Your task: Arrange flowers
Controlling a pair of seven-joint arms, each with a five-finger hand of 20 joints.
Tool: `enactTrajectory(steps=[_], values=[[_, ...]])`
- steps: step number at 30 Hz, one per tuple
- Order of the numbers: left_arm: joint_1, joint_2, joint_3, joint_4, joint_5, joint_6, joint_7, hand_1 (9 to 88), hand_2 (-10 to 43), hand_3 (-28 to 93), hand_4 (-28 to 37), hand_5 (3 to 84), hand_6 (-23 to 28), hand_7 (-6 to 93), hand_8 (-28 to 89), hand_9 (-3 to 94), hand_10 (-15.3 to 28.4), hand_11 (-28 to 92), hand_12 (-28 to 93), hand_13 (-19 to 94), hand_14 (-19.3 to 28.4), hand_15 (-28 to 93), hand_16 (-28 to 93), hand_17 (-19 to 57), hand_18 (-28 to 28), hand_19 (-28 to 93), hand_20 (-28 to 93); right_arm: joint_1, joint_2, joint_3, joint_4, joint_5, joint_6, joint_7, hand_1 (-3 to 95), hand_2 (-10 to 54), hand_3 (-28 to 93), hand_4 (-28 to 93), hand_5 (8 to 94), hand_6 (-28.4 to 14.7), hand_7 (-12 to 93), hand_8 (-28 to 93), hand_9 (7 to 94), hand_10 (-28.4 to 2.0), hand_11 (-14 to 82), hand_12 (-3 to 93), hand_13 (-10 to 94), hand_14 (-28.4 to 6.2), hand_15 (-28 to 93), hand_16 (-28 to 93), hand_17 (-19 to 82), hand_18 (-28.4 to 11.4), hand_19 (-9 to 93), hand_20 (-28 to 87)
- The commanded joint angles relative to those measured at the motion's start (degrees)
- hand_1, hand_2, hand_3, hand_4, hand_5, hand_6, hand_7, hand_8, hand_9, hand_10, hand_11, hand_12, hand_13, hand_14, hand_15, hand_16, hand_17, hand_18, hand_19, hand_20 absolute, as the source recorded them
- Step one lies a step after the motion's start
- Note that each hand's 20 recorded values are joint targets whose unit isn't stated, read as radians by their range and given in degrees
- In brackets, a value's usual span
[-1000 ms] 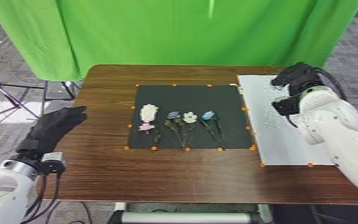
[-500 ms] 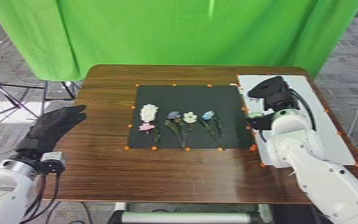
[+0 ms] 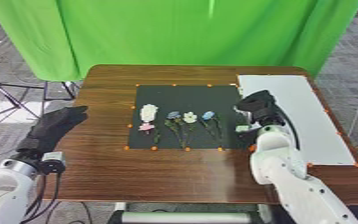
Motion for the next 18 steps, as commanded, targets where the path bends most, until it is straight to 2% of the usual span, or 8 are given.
enactTrajectory(steps=[1,12,14,16,18], values=[[0.52,-0.02,-0.15,0.04,-0.02,-1.08,-0.88,27.8,3.3,60,-19.4,49.2,0.0,13.0,-8,43.4,14.0,17,10,30,15.8,7,2,1.3,9.9,5,13,-1.81,-3.99,0.50,0.39,0.18,0.82,0.14,62.8,-9.5,56,-17,79.0,-0.1,23,6,86.6,-12.7,5.2,32.1,94,0.3,67,24,69,-12.7,93,65],[0.86,-0.01,-0.55,0.00,-0.05,-1.64,-1.11,27.4,2.9,61,-19.1,47.9,0.7,12.8,-7,42.9,13.8,17,10,29,16.1,7,2,0.0,11.4,6,13,-5.51,-4.66,0.64,-0.53,-1.19,-0.78,0.23,62.3,-9.5,55,-16,78.4,0.5,23,5,85.4,-12.5,5.4,30.9,94,-0.1,66,25,68,-12.9,93,65],[1.08,-0.02,-0.67,-0.15,-0.13,-1.40,-1.14,27.5,3.0,61,-19.2,47.8,0.7,12.9,-7,42.8,13.7,17,10,29,16.2,7,3,-0.1,11.6,6,13,-5.75,-4.72,0.84,-0.70,-0.88,-1.38,0.34,61.9,-9.5,56,-16,78.2,0.7,23,5,84.9,-12.5,5.5,30.6,94,-0.1,65,25,68,-13.0,93,65],[0.34,0.22,-0.33,0.28,-0.09,-1.72,-1.36,27.5,3.0,61,-19.2,47.8,0.7,12.8,-7,42.8,13.7,17,10,29,16.1,7,3,-0.2,11.7,6,13,-6.22,-4.60,1.08,-0.80,-1.03,-1.07,0.31,61.6,-9.5,56,-16,78.0,0.8,23,5,84.2,-12.4,5.5,30.3,94,-0.1,65,25,68,-13.0,93,64],[0.40,0.18,-0.39,0.23,-0.05,-2.03,-1.36,27.6,2.9,61,-19.2,47.8,0.7,12.8,-7,42.7,13.8,17,10,29,16.2,7,3,-0.2,11.7,6,13,-6.09,-4.67,1.08,-0.68,-0.82,-1.19,0.46,61.1,-9.5,56,-16,77.8,0.9,23,5,83.4,-12.1,5.6,29.9,94,-0.1,65,25,68,-12.9,93,64]])
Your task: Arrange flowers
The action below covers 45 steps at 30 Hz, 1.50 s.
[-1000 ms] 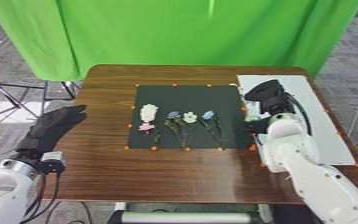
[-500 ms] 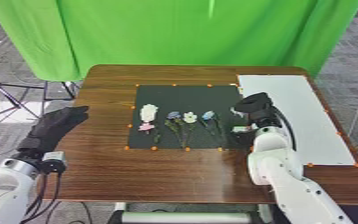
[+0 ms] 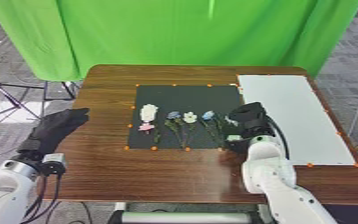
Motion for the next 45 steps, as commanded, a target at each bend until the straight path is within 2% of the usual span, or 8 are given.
enactTrajectory(steps=[1,13,24,33,36,40,43,45], values=[[-0.13,0.17,-0.07,0.26,-0.03,-1.25,-0.77,27.6,2.8,61,-19.2,47.8,0.8,12.8,-7,42.7,13.7,17,10,29,16.2,7,3,-0.2,11.8,6,13,-1.93,-0.37,0.40,-0.35,-0.09,-0.53,0.14,60.4,-9.5,56,-15,77.7,0.9,23,5,82.7,-12.1,5.8,29.7,94,-0.1,65,26,68,-12.9,93,64],[-0.63,0.23,0.18,0.60,-0.04,-1.93,-0.34,27.4,2.2,61,-18.7,47.4,1.1,12.6,-7,42.5,13.8,17,10,29,16.3,7,3,-0.4,12.1,7,14,-1.68,0.05,0.72,-0.52,-0.33,-1.91,-0.55,56.4,-9.5,55,-14,73.5,0.8,20,5,74.5,-13.7,13.7,18.2,93,-0.5,64,26,67,-12.9,93,63],[-0.71,0.23,-0.01,0.67,0.00,-2.35,-0.13,27.7,1.2,61,-18.0,47.1,1.0,12.7,-7,42.2,13.5,16,10,29,16.3,7,3,-0.5,12.3,6,14,-2.42,0.48,2.30,-2.08,0.43,-5.21,-1.10,43.9,-9.5,65,-16,63.3,1.5,18,-10,61.5,-14.2,8.8,16.5,90,-1.4,65,25,64,-13.6,93,62],[-1.13,0.52,0.21,0.93,-0.04,-2.41,0.30,27.9,1.0,60,-17.8,47.1,0.9,12.7,-7,42.2,13.5,16,10,29,16.2,7,3,-0.5,12.4,6,14,-4.27,0.50,6.15,-5.59,1.47,-6.03,-2.77,34.8,-9.5,65,-14,56.9,-0.8,14,-8,55.5,-15.8,7.2,15.5,88,-2.7,64,25,62,-14.2,93,59],[-0.74,0.85,0.64,0.83,-0.06,-0.59,2.24,28.0,0.9,60,-17.8,47.2,1.2,12.6,-7,42.2,13.5,16,10,29,16.3,7,3,-0.5,12.4,6,14,-6.65,0.55,11.39,-8.79,8.34,-5.46,-9.63,31.4,-9.5,64,-12,56.2,-1.6,13,-7,54.3,-16.2,7.2,15.6,87,-3.5,62,24,60,-14.5,93,54],[0.33,1.10,1.51,0.37,-0.50,4.22,6.17,28.0,0.8,60,-17.9,47.8,1.4,13.0,-7,43.5,13.9,17,10,30,16.2,7,3,0.6,11.4,6,13,-10.15,-1.51,21.80,-10.69,33.06,-14.62,-26.54,25.2,-5.0,63,-11,57.3,-1.9,12,-7,58.9,-16.2,8.1,15.9,84,-6.2,47,24,56,-12.5,87,34],[0.89,0.82,2.00,-0.18,-0.52,7.06,8.66,27.9,1.0,60,-18.3,48.7,1.6,13.9,-7,44.6,14.0,18,10,32,16.2,8,3,1.6,10.5,5,13,-11.86,-3.66,25.42,-10.03,41.42,-20.39,-36.19,19.4,-0.5,66,-13,59.5,-2.0,13,-8,61.1,-15.9,8.4,16.0,64,-13.7,23,26,36,-16.3,51,40],[1.04,0.65,2.22,-0.66,-0.56,8.75,10.42,27.5,1.2,61,-18.8,49.2,1.7,14.2,-7,45.3,14.1,18,10,32,16.1,8,2,2.0,10.3,4,13,-12.38,-5.05,26.73,-9.42,42.39,-23.88,-40.10,15.0,1.5,67,-14,58.0,-1.8,12,-7,57.7,-15.9,7.6,14.9,48,-15.1,15,22,27,-15.5,25,38]])
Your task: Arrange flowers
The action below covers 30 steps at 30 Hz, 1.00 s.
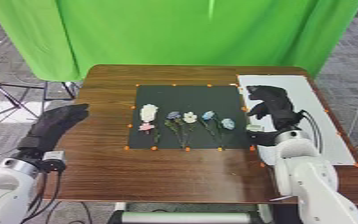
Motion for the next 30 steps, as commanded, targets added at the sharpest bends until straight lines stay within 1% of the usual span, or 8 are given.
enactTrajectory(steps=[1,6,9,12,15,18,26,30], values=[[1.83,-0.49,0.77,-1.76,-0.50,7.60,5.93,27.3,1.3,61,-19.1,49.4,1.7,14.3,-8,45.6,14.1,18,10,32,15.9,8,2,2.2,10.1,4,13,-3.26,-3.87,8.25,1.03,22.24,-14.42,-21.94,12.6,2.3,68,-14,56.0,-1.5,11,-7,55.0,-15.7,7.1,14.4,42,-14.7,12,20,23,-15.2,16,36],[1.09,-2.17,1.61,-1.97,0.15,10.04,8.59,25.7,2.1,62,-21.0,50.1,1.7,14.8,-8,46.5,14.0,18,10,32,15.3,8,1,2.8,9.6,4,13,-6.08,-6.25,9.10,0.93,26.54,-19.33,-28.63,5.3,4.5,69,-16,42.2,-0.6,6,-7,36.8,-14.8,2.9,11.9,25,-12.3,5,14,15,-13.6,1,29],[1.18,-3.21,4.18,-1.75,-1.72,14.62,10.97,24.6,2.3,63,-22.5,50.4,1.6,15.1,-8,47.2,14.0,18,9,32,15.1,8,1,3.0,9.5,4,13,-6.71,-7.59,8.01,1.10,27.27,-18.98,-32.31,2.5,4.9,69,-17,36.4,-0.2,3,-6,31.1,-13.3,1.2,10.1,20,-11.2,2,11,11,-12.6,0,26],[0.84,-3.95,4.80,-1.55,0.10,13.84,11.55,23.8,1.9,64,-23.1,50.7,1.7,15.0,-8,47.5,14.1,18,9,32,14.6,8,0,3.2,9.3,3,13,-6.62,-7.76,7.56,1.12,28.66,-20.32,-34.60,0.6,5.2,69,-18,34.7,0.6,3,-6,29.6,-12.3,0.7,9.4,18,-10.3,1,10,9,-12.0,-1,25],[0.72,-3.97,5.32,-1.91,2.02,15.91,13.50,22.7,1.5,64,-24.1,50.1,1.7,13.9,-8,47.8,14.2,17,8,30,13.7,7,-1,3.6,8.6,3,13,-6.09,-7.29,6.96,1.10,30.26,-20.90,-35.74,-1.0,5.9,68,-19,34.6,0.4,3,-6,30.8,-11.6,1.3,9.0,19,-9.2,0,9,9,-11.6,-1,24],[0.87,-4.06,5.91,-2.29,1.53,18.27,15.59,21.2,0.2,66,-25.0,49.2,2.9,11.1,-8,49.2,14.7,13,4,29,12.3,6,-3,4.3,6.9,2,12,-6.08,-7.26,6.18,1.07,30.58,-20.82,-35.98,-2.1,6.4,69,-20,35.5,-1.2,3,-6,33.0,-11.4,2.1,8.6,20,-8.1,1,8,10,-10.9,0,22],[0.91,-5.62,4.49,-2.47,3.11,13.45,13.58,20.5,-1.1,67,-26.4,49.0,3.0,10.6,-8,56.7,15.9,15,2,31,13.7,8,-5,4.2,8.3,2,12,-6.64,-6.84,5.95,0.91,33.35,-19.69,-37.71,2.2,4.4,73,-19,44.9,-1.2,7,-8,42.1,-13.7,4.6,9.2,26,-7.8,6,3,16,-9.1,0,20],[-1.06,-6.96,5.36,-1.57,4.41,13.28,14.65,24.0,0.4,65,-23.7,54.3,3.2,12.9,-8,65.2,16.6,18,5,42,18.2,12,-4,9.8,12.2,11,17,-6.75,-6.45,6.36,0.57,33.56,-17.50,-38.88,9.3,1.0,75,-18,50.2,-0.9,10,-8,46.1,-13.9,5.6,9.7,29,-7.4,9,1,17,-8.4,0,20]])
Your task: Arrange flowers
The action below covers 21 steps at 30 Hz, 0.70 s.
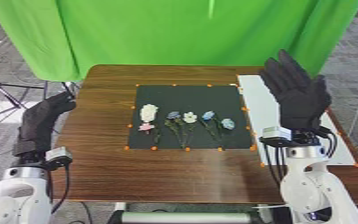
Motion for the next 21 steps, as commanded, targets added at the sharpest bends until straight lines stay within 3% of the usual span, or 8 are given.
enactTrajectory(steps=[1,4,7,8,11,13,17,21], values=[[-2.31,-2.79,0.72,0.72,2.59,-1.75,0.34,24.2,0.3,65,-23.3,54.4,3.3,13.2,-8,64.0,16.4,18,5,43,18.2,12,-3,10.3,12.5,12,18,-1.29,0.77,0.62,-0.85,1.43,3.28,-3.74,10.1,0.8,76,-18,51.4,-0.9,10,-8,47.3,-13.9,5.9,9.9,30,-7.4,10,1,17,-8.6,1,20],[-3.78,-4.54,1.58,1.06,2.73,-1.66,1.17,24.7,0.5,64,-22.4,54.3,3.3,13.9,-8,60.4,16.0,19,6,44,18.1,14,-3,12.2,13.9,18,21,-1.65,0.93,-0.79,-1.25,4.90,7.99,-6.29,11.1,0.8,76,-19,54.0,-0.6,12,-9,49.9,-13.7,6.3,10.2,32,-7.6,12,0,18,-8.7,1,20],[-4.78,-7.74,1.10,1.36,8.04,-2.21,0.91,25.1,0.5,64,-21.4,54.4,3.0,14.5,-8,59.2,15.9,18,7,44,18.2,14,-3,12.6,14.3,18,21,-2.52,-0.24,-0.24,-1.40,7.35,7.22,-6.22,10.9,1.4,76,-19,56.1,-0.8,13,-9,53.0,-14.3,7.0,10.6,34,-8.5,13,0,19,-8.5,1,20],[-4.59,-8.81,1.05,1.14,8.16,-1.69,1.06,25.2,0.5,64,-21.2,54.5,2.9,14.7,-8,59.3,15.9,18,7,45,18.3,14,-3,11.8,13.6,16,19,-3.07,-0.99,0.14,-1.47,7.11,6.92,-5.75,10.5,1.8,76,-19,56.4,-0.7,13,-9,53.3,-14.4,7.0,10.7,34,-8.5,13,0,19,-8.5,1,21],[-4.03,-11.65,1.90,0.36,3.08,0.62,2.48,25.2,0.2,64,-20.9,54.7,2.8,15.1,-8,59.4,15.8,18,7,44,18.0,14,-3,9.8,12.2,11,17,-4.27,-2.14,0.71,-1.65,3.81,8.79,-6.20,9.5,2.7,76,-19,56.9,-0.6,13,-10,53.8,-14.4,7.0,10.9,35,-8.6,14,0,19,-8.6,1,21],[-4.53,-12.57,2.53,0.61,2.27,0.83,2.47,25.2,0.2,64,-20.9,54.8,2.7,15.2,-8,59.4,15.8,18,6,43,17.8,13,-3,9.1,11.7,9,16,-4.16,-3.05,1.67,-0.77,-6.15,12.66,-7.47,8.9,3.4,76,-19,57.0,-0.5,13,-10,54.5,-14.4,7.1,11.1,35,-8.7,14,0,19,-8.7,1,21],[-5.72,-13.61,2.80,0.51,4.89,-1.23,2.29,25.1,0.1,64,-20.8,54.8,2.4,14.8,-8,59.4,15.8,18,6,42,17.6,12,-3,8.7,11.2,8,15,-3.17,-3.73,3.73,-0.25,-10.97,9.64,-6.12,8.1,3.5,77,-18,58.4,-0.4,13,-9,55.5,-14.3,7.3,11.3,35,-8.5,14,-1,19,-8.9,1,21],[-5.27,-13.95,2.44,-1.13,8.78,-2.63,1.34,25.1,0.1,64,-20.7,55.2,2.2,14.3,-8,59.9,15.5,17,6,42,17.6,12,-3,8.5,11.0,7,15,-1.75,-5.13,5.27,-0.74,-21.28,7.38,-3.12,8.0,4.5,76,-18,58.0,-0.3,13,-10,55.7,-14.6,7.2,11.4,33,-8.9,13,-1,18,-10.8,1,21]])
